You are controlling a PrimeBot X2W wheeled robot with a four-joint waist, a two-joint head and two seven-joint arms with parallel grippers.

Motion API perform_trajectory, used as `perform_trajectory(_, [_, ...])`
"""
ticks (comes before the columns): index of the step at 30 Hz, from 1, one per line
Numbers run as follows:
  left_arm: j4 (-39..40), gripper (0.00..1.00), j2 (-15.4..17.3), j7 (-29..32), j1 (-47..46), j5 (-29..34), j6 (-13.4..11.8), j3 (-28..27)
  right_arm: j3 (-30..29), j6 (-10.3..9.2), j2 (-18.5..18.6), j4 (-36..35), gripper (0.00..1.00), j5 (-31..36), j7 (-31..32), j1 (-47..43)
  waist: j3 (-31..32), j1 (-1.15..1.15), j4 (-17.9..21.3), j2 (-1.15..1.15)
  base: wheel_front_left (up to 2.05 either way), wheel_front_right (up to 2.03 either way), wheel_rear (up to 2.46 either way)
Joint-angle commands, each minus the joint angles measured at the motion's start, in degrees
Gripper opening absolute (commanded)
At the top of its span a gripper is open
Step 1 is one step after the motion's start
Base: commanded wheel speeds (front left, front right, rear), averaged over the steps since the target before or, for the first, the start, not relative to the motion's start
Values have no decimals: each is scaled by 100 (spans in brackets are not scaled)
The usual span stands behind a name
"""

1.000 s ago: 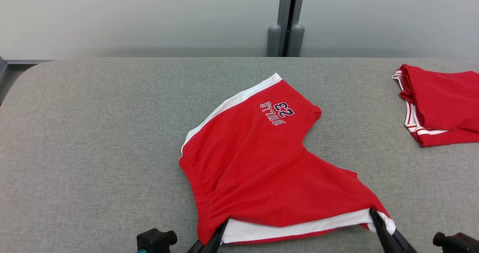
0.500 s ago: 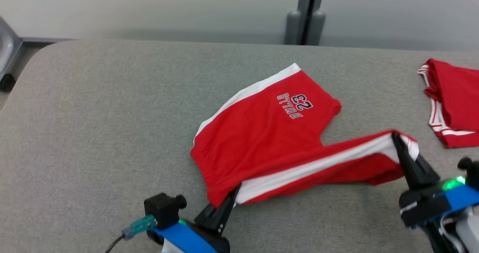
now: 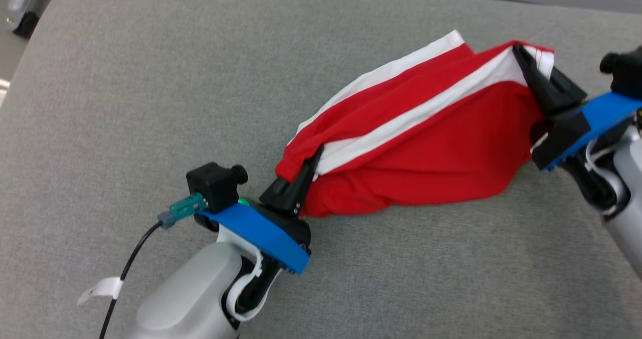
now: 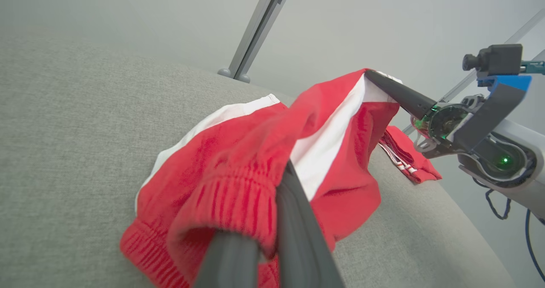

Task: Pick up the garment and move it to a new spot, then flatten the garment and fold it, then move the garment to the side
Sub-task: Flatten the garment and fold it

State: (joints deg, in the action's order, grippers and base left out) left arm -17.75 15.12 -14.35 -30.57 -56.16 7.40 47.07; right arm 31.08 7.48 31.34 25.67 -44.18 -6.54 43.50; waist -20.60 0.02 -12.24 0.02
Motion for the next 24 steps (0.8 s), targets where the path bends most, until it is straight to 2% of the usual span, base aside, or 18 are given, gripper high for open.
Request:
perform_trajectory(1, [-21, 0, -4, -45, -117, -12, 9, -2, 21, 3, 33, 44, 0, -20, 11, 129, -177, -2, -162, -2, 0, 0, 0])
perform_trajectory(11, [-494, 0, -247, -88, -849, -112, 10, 129, 930, 2, -76, 1433, 0, -320, 93, 1566, -687, -2, -339, -2, 0, 0, 0])
perform_trajectory(12, [-515, 0, -275, -85, -873, -94, 10, 99, 1012, 2, -84, 1549, 8, -334, 70, 1647, -712, -2, -344, -2, 0, 0, 0])
perform_trajectory(13, [-549, 13, -297, -85, -880, -64, 10, 65, 1068, 2, -103, 1670, 64, -353, 26, 1720, -726, -2, -346, -2, 0, 0, 0])
perform_trajectory(14, [-575, 50, -313, -86, -884, -32, 10, 38, 1115, 2, -130, 1780, 100, -390, 9, 1785, -735, -2, -343, -2, 0, 0, 0])
perform_trajectory(15, [-600, 100, -339, -86, -888, 5, 9, 7, 1187, 2, -158, 1890, 100, -399, -24, 1849, -742, -2, -337, -2, 0, 0, 0])
perform_trajectory(24, [-602, 100, -285, -88, -474, 763, 9, -302, 1872, 2, -73, 2301, 100, -647, -288, 1843, -486, -2, -291, -2, 0, 0, 0])
